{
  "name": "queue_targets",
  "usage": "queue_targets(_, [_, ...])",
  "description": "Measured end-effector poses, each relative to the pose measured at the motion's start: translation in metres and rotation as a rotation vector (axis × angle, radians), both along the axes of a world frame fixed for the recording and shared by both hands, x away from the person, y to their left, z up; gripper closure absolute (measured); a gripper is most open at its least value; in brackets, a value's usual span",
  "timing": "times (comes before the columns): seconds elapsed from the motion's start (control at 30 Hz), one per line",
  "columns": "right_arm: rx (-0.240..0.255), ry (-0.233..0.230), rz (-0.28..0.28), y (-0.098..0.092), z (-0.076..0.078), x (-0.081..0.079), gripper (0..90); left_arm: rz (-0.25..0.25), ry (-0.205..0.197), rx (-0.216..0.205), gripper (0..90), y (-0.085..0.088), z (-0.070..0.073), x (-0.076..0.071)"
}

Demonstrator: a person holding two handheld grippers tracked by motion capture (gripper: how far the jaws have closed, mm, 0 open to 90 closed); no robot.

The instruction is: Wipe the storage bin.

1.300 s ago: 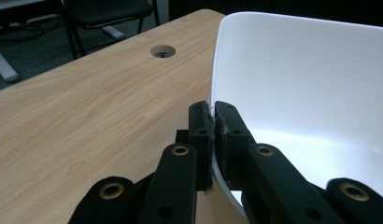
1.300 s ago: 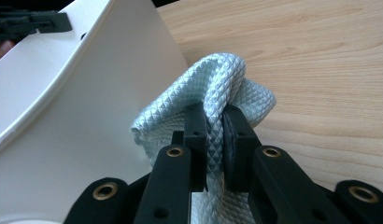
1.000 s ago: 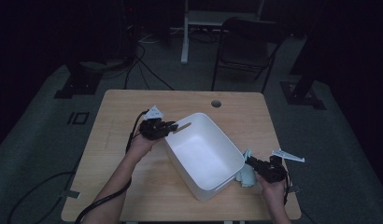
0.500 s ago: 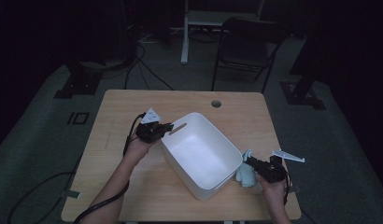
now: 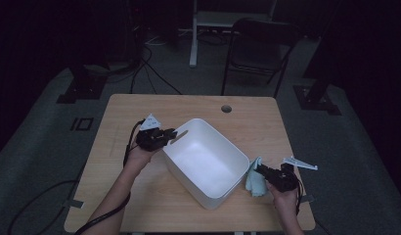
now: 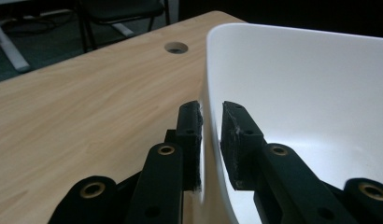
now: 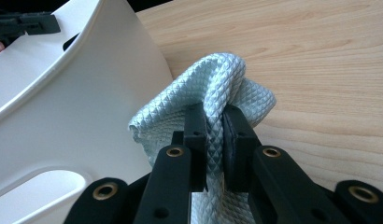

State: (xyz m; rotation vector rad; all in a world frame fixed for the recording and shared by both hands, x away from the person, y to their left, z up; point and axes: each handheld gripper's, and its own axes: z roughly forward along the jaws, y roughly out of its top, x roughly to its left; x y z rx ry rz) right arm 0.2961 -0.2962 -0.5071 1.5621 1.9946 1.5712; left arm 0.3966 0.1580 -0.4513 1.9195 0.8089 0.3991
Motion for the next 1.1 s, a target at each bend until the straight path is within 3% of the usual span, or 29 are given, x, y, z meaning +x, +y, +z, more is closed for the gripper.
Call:
queue_targets(0.1, [0.000,0.003,0.001,0.000,0.000,0.000,81.8,-0.018,0.014,0.002,83.8,-0.001,0.000,0.003])
queue_targets(0.2, [0.001,0.003,-0.001,0.000,-0.001,0.000,81.9,0.021,0.013,0.015,87.9,-0.004,0.002,0.000])
queue_targets(0.43, [0.004,-0.002,-0.004,-0.001,0.000,0.000,81.8,0.196,0.015,0.025,88.2,0.007,0.002,-0.016])
queue_targets(0.57, [0.002,-0.003,0.003,0.001,0.001,0.000,81.9,0.253,0.014,0.030,88.0,0.016,0.002,-0.028])
queue_targets(0.87, [0.006,-0.010,0.025,0.006,0.005,-0.002,81.9,0.273,0.008,-0.002,84.1,0.034,-0.002,-0.059])
queue_targets(1.1, [0.019,-0.052,0.090,0.017,0.020,-0.006,81.9,0.277,-0.007,0.014,82.4,0.040,-0.003,-0.072])
